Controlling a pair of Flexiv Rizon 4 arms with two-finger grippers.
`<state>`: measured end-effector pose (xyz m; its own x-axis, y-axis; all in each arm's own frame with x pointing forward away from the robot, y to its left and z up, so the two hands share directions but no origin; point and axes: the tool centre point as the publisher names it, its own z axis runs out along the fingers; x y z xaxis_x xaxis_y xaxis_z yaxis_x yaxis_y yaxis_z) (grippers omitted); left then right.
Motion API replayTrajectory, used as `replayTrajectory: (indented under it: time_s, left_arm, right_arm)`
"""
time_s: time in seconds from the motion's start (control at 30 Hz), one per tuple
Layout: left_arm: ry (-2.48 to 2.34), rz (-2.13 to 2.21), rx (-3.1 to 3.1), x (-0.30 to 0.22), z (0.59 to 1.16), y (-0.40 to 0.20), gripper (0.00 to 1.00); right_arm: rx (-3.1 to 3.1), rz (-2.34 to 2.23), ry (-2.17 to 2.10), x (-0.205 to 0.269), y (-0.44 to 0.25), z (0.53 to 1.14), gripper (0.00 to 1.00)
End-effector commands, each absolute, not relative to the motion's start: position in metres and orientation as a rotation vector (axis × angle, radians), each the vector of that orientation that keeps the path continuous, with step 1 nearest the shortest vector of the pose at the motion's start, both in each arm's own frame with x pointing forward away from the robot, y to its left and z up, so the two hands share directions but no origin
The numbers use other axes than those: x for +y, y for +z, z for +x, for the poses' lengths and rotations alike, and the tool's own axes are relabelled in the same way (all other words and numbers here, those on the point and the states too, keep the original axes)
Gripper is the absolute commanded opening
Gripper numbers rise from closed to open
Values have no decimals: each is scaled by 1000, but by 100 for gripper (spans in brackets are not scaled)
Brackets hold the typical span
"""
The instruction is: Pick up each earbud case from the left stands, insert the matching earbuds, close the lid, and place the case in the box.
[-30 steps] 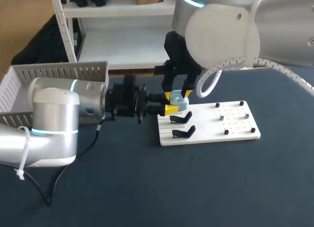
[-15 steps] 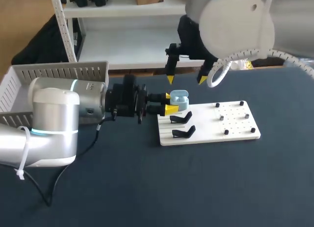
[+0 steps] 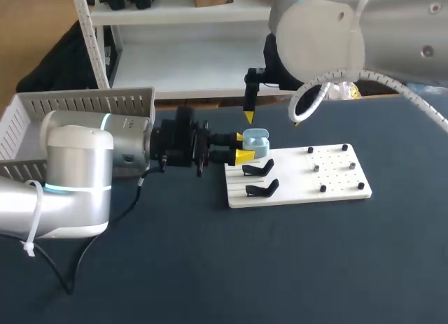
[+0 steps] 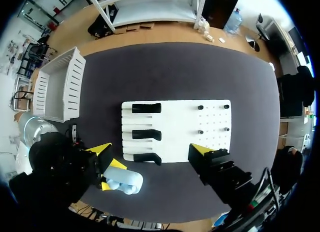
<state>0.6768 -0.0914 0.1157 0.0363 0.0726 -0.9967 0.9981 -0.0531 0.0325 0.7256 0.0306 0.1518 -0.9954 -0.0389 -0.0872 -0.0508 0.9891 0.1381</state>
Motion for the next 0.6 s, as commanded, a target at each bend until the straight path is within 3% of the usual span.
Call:
replayTrajectory:
  time_s: [0.03,0.6]
  left_arm:
    - [-1187,1319,1211,-92,678,115,0]
    - [-1187,1319,1211,-92,678,115,0]
  right_arm:
    - [3072,-59,203,28,146,727,100]
    - [3115,-57,207,14,150,693,100]
